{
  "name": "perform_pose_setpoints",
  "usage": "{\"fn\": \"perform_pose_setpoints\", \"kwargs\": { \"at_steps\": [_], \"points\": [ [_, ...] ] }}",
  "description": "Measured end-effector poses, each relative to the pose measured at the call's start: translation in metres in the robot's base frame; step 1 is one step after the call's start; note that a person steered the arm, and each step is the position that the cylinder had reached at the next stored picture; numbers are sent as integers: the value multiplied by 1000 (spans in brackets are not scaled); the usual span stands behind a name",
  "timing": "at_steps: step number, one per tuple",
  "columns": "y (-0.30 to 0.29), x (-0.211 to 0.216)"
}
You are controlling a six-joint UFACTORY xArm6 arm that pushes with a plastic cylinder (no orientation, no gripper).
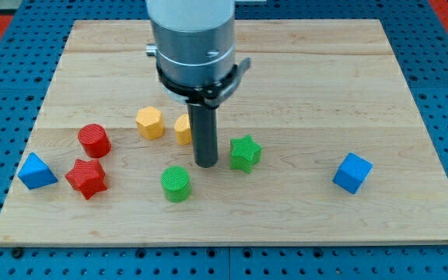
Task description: Push the green circle towards the blue cube
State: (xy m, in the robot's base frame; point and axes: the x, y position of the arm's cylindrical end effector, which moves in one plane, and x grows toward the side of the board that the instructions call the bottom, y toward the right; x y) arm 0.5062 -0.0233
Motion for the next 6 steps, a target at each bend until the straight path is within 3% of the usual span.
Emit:
{"fn": "perform_pose_setpoints", "kwargs": {
  "at_steps": [2,3,4,6],
  "points": [
    [-50,-4],
    [-91,15],
    [-84,38],
    [66,49]
  ]
}}
